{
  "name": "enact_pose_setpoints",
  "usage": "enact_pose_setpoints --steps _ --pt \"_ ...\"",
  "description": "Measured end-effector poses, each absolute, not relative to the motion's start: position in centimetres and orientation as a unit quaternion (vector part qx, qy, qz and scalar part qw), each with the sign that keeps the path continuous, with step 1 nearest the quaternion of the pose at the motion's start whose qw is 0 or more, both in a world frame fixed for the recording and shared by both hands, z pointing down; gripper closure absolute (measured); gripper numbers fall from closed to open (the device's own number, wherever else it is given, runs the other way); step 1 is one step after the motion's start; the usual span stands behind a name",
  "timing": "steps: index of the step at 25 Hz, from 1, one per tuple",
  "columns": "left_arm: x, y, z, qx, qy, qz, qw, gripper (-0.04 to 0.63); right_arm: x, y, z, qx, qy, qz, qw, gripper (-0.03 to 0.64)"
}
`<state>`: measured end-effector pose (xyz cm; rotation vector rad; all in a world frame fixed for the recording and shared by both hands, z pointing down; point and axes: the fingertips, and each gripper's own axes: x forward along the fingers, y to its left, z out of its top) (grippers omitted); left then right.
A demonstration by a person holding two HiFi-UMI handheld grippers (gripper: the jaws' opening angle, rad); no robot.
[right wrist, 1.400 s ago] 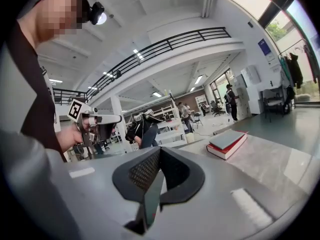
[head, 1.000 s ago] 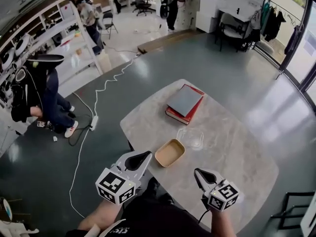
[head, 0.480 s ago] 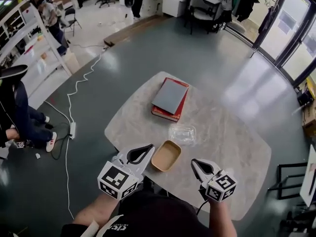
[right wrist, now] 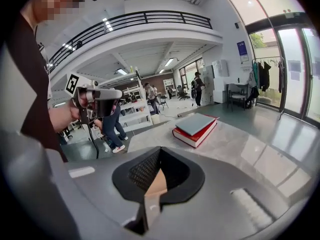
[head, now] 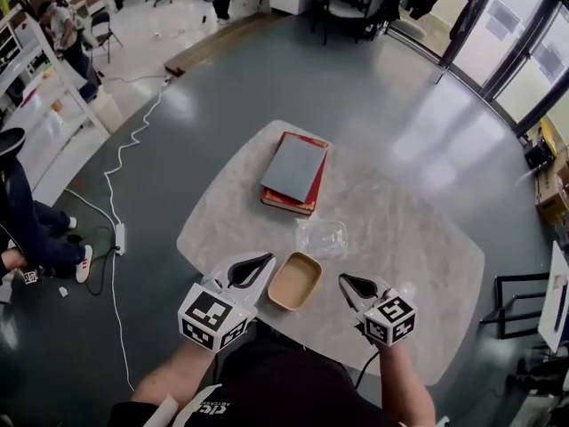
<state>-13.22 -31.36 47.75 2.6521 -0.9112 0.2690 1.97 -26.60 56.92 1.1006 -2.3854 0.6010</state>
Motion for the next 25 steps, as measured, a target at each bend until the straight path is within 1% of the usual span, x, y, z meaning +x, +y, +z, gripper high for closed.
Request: enact_pose_setpoints --steps 9,15,22,25 --pt "-11.2 -32.1 48.9 0.930 -0.308 0.097 0.175 0.592 2.6 -29.3 61.6 0.351 -0.860 0.178 0.325 0.611" --pt "-11.0 -32.5 49.8 0.929 -0.307 0.097 0.183 0.592 2.4 -30.3 65.8 0.301 -0.853 0.176 0.388 0.589" --pt "-10.7 -33.0 50.9 0.926 -0.305 0.100 0.198 0.592 3.2 -31.0 71.5 0.230 -0.834 0.139 0.482 0.578" --pt "-10.6 -33.2 51.5 0.924 -0.305 0.104 0.203 0.592 3.4 -30.8 73.4 0.197 -0.825 0.125 0.516 0.560"
